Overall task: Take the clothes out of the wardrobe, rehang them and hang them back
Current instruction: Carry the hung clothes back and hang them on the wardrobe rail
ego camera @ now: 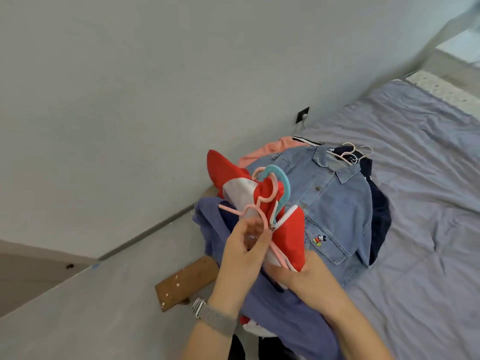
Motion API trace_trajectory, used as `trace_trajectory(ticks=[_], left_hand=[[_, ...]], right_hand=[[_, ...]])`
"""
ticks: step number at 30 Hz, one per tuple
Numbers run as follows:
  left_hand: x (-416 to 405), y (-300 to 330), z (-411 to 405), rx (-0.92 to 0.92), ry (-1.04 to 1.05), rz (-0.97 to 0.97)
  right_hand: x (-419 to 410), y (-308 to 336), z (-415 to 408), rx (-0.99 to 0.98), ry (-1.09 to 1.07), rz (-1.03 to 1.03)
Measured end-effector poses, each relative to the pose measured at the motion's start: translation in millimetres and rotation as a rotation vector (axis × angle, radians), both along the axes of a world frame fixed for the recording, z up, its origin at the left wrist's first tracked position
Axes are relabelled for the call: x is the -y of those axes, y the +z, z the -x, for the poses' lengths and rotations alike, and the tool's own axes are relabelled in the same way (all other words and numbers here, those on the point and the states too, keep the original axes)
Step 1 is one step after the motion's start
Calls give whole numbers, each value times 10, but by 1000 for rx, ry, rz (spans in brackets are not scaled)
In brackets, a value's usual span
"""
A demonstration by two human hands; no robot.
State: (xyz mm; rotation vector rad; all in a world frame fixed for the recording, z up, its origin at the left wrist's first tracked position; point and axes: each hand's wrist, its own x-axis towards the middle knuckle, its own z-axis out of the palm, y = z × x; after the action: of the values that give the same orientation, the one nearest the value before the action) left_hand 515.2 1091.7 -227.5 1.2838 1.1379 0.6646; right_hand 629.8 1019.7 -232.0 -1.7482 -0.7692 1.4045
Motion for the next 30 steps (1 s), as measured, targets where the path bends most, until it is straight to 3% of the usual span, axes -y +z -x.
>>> trace_trajectory(ticks=[5, 8, 17, 25, 30], left_hand=[[473, 306, 292, 80, 113, -83], [709, 458, 609, 108, 282, -85], [1796, 695, 2124, 134, 772, -70], [3852, 932, 3429, 187, 1241, -161], [5168, 1105, 3956, 89, 1474, -241]], right_hand=[[320, 328, 246, -94, 72, -49], [397, 458, 580, -103, 158, -67], [834, 765, 2121, -21, 682, -120], [2518, 945, 3707, -30, 1128, -173], [3762, 1049, 4419, -131, 1219, -188]])
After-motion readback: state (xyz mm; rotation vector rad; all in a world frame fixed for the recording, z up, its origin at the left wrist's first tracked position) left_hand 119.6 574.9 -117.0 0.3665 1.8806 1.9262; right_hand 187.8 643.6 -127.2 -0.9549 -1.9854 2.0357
